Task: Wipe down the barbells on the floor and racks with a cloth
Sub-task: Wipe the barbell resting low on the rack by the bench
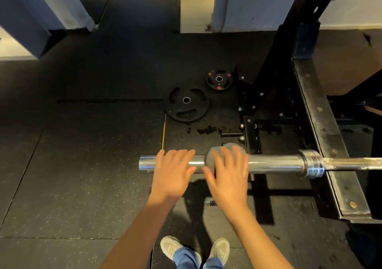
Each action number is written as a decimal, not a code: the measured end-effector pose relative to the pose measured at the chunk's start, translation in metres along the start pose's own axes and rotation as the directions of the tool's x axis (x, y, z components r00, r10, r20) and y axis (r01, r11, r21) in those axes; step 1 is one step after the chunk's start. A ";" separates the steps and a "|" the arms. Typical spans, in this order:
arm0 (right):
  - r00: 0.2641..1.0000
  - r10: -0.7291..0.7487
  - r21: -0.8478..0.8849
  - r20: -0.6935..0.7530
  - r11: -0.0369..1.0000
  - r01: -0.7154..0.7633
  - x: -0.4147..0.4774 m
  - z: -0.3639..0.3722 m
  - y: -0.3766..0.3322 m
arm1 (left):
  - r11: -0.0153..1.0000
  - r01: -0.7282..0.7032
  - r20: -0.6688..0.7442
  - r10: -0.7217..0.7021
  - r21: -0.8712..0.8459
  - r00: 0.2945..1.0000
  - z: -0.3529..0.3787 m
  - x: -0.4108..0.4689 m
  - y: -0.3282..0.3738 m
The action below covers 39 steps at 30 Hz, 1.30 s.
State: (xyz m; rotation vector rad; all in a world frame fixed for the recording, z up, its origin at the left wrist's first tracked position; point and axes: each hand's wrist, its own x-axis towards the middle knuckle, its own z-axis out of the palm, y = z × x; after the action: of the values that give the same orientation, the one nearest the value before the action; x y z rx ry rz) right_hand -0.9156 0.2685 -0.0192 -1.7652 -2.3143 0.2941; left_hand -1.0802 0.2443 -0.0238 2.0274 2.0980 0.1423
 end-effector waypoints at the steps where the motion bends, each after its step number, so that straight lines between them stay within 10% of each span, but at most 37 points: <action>1: 0.997 -0.071 0.007 0.016 0.997 0.071 -0.001 0.002 -0.002 | 1.000 -0.029 0.061 0.028 0.009 0.998 -0.006 0.005 0.009; 4: 0.987 -0.157 -0.025 0.025 0.987 0.158 -0.007 -0.004 0.037 | 0.997 -0.073 0.096 0.076 -0.038 0.992 -0.010 0.009 0.018; 10: 0.976 0.184 -0.006 -0.115 0.983 -0.186 -0.007 -0.016 0.060 | 0.997 -0.005 0.019 0.006 -0.072 1.000 -0.012 -0.001 0.028; 16: 0.994 -0.107 0.001 -0.030 0.994 0.107 -0.015 -0.019 0.065 | 0.999 0.040 0.076 -0.042 0.026 0.996 -0.018 0.005 0.038; 22: 0.954 0.263 0.041 -0.144 0.965 -0.259 -0.020 -0.017 0.086 | 0.997 -0.023 0.165 0.034 -0.067 0.986 -0.018 0.006 0.044; 27: 0.999 -0.029 0.014 -0.025 0.999 0.029 -0.035 -0.025 0.102 | 0.998 0.027 0.193 -0.014 -0.065 0.981 -0.019 0.009 0.051; 33: 0.965 0.232 0.092 -0.123 0.971 -0.221 -0.036 -0.028 0.102 | 0.999 0.041 0.190 -0.044 0.022 0.981 -0.023 0.006 0.060; 39: 0.986 0.049 0.003 -0.159 0.999 -0.049 -0.035 -0.040 0.125 | 0.998 0.030 0.194 -0.039 0.048 0.980 -0.025 0.003 0.067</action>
State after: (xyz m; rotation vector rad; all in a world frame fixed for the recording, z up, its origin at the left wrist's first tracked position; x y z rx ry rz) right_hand -0.7798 0.2680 -0.0186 -1.7789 -2.1630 0.1532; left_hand -1.0201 0.2518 0.0151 1.9403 2.0301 -0.1064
